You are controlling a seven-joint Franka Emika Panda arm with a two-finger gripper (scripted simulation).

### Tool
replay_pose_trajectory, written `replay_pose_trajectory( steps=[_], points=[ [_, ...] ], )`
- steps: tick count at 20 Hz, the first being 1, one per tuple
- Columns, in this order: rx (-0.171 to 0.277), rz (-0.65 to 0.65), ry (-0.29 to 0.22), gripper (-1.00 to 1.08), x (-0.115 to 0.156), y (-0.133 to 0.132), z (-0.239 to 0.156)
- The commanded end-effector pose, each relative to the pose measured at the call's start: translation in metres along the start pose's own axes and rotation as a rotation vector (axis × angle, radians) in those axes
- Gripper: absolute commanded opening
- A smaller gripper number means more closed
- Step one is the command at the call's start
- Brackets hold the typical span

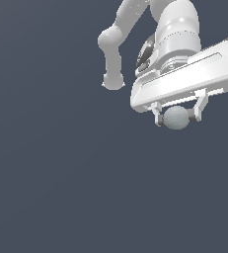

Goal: Pick up the object and move it to a goal position.

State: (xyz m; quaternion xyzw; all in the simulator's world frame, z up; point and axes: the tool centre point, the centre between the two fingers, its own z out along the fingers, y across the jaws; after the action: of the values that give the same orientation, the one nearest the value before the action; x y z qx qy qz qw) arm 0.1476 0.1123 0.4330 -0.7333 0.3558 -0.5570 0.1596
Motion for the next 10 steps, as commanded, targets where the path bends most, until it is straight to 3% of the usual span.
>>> replay_pose_trajectory(
  steps=[1, 10],
  points=[
    [0.016, 0.014, 0.035, -1.00, 0.005, -0.009, -0.010],
    [0.064, 0.061, 0.150, -1.00, 0.019, -0.035, -0.044]
  ],
)
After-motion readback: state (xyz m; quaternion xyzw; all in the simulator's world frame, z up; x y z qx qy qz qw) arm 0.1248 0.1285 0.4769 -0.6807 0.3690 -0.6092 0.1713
